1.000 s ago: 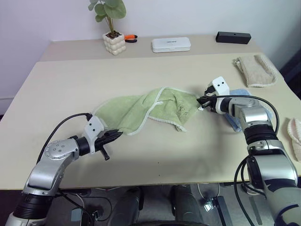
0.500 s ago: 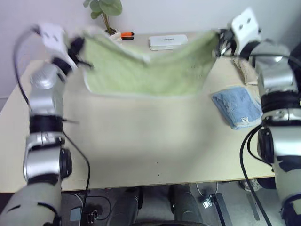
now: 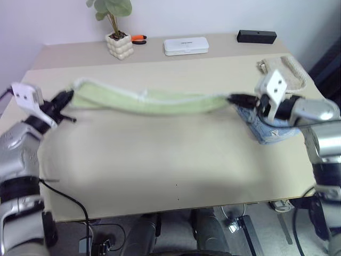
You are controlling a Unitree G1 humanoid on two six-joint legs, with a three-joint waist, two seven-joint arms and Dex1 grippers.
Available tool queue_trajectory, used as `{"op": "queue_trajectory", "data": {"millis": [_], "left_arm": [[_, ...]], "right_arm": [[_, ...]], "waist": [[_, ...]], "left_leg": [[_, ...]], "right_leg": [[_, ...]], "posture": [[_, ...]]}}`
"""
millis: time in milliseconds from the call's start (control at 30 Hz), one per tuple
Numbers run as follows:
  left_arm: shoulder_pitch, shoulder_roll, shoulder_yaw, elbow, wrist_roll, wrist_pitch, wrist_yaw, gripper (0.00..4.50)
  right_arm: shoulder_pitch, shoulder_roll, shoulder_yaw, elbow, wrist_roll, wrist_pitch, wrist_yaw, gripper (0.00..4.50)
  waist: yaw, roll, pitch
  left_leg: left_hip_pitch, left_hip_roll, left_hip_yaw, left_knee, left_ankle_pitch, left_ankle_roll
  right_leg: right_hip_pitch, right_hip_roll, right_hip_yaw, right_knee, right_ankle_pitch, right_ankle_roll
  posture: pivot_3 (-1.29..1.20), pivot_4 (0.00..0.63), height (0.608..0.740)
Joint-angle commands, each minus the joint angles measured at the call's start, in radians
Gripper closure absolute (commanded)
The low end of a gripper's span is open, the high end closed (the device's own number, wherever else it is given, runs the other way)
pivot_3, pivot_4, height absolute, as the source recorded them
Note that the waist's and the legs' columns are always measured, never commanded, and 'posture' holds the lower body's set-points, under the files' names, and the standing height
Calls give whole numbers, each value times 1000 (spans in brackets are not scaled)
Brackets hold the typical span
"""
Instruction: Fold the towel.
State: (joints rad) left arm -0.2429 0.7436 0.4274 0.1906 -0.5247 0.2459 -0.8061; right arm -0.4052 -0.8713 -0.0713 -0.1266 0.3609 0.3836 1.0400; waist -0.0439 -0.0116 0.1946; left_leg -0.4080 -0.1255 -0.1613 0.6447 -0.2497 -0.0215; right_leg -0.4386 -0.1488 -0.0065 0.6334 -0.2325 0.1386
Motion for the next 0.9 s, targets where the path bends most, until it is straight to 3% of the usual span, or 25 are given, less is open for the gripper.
{"op": "queue_trajectory", "data": {"millis": [33, 167, 300, 700, 900], "left_arm": [[183, 70, 83, -207, -64, 107, -75, 4500], [395, 104, 139, -340, -107, 205, -123, 4500], [465, 100, 173, -386, -129, 257, -120, 4500], [267, 9, 154, -270, -122, 262, 29, 4500], [270, -8, 108, -252, -103, 278, 29, 4500]], "right_arm": [[110, -68, -102, -168, 120, 115, 56, 4469], [255, -139, -191, -267, 215, 202, 120, 4469], [297, -162, -230, -288, 251, 233, 128, 4469], [-5, -48, -16, 49, -22, 19, -31, 4469], [-113, 46, 74, 190, -93, -53, -39, 4469]], "waist": [[6, 1, 0], [32, 1, 0], [51, 0, 0], [54, 0, -1], [49, 0, -1]], "left_leg": [[0, 0, 0, 0, -1, 2], [8, 2, 2, 2, -1, 2], [14, 4, 4, 2, -3, 0], [14, 4, 9, 0, -2, 3], [14, 4, 10, 0, -3, 4]], "right_leg": [[1, 0, 0, -1, 1, 0], [10, 2, 1, -2, 2, -4], [17, 2, 1, -4, -2, -2], [13, 1, 2, -4, 3, -1], [13, 1, 3, -4, 3, -1]], "posture": [[0, 150, 740], [0, 150, 740], [0, 150, 740], [0, 150, 740], [0, 150, 740]]}}
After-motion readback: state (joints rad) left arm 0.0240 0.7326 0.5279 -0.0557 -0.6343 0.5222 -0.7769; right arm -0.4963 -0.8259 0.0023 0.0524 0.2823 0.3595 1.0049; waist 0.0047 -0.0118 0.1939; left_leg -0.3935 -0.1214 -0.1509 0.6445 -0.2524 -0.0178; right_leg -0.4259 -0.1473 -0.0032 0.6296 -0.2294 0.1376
